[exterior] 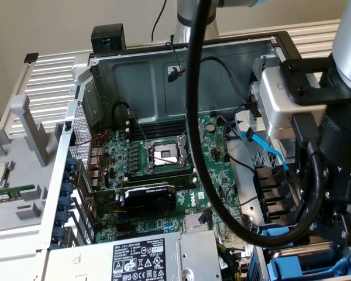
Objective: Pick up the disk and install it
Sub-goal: 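Insert the second disk wire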
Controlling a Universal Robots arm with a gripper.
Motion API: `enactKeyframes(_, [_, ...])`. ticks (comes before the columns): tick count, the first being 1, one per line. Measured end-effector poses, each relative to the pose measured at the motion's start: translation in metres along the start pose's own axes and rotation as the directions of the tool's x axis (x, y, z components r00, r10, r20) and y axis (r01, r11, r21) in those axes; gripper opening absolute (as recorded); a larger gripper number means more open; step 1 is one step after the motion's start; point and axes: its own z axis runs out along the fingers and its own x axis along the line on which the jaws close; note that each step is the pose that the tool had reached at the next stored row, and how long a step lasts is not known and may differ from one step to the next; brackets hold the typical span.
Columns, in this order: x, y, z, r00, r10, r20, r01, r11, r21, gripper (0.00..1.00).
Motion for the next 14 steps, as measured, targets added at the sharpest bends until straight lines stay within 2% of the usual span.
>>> enactKeyframes(14, [0.0001, 0.0, 0.0022, 1.0, 0.0, 0.0004, 0.0, 1.0, 0.0001, 0.16])
